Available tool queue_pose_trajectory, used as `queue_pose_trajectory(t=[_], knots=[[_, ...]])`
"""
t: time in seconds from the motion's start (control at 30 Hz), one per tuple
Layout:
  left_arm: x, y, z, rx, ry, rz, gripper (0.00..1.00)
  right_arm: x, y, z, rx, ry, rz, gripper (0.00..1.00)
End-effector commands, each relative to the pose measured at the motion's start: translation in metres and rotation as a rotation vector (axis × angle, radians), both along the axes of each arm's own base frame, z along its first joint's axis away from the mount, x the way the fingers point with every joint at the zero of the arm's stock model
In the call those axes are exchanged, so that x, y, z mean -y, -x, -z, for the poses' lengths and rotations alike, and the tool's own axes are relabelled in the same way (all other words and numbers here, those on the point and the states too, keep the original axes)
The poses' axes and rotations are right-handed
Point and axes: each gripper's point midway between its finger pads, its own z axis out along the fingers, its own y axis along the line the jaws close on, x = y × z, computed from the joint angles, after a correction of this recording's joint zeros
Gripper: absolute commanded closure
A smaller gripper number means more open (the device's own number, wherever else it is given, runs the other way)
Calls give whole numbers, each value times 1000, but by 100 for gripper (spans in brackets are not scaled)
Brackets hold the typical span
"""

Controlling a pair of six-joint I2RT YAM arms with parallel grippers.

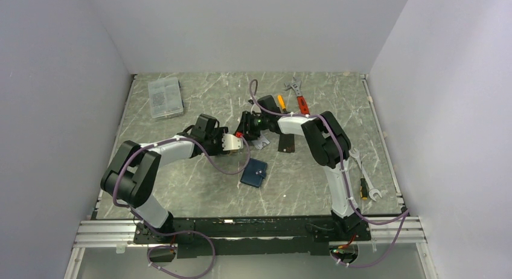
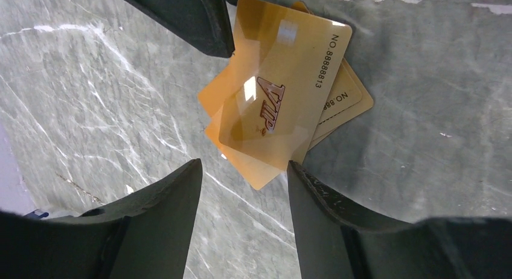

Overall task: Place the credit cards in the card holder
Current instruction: Pick up the credit card from the center of the board.

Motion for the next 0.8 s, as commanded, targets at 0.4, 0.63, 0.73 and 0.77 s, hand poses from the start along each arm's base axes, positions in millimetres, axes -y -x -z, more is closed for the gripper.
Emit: queue_pose_trajectory(t=[0.4, 0.63, 0.73, 0.77], knots=[[1, 29, 22, -115, -28, 0, 43, -10, 15, -14, -80, -115, 32, 87], [4, 19, -11, -133, 56, -72, 34, -10, 9, -34, -28, -117, 21, 100], [1, 14, -46, -169, 151, -112, 26, -8, 8, -48, 14, -99, -1, 100], [-1, 15, -57, -192, 182, -121, 23, -7, 8, -51, 29, -90, -10, 100]])
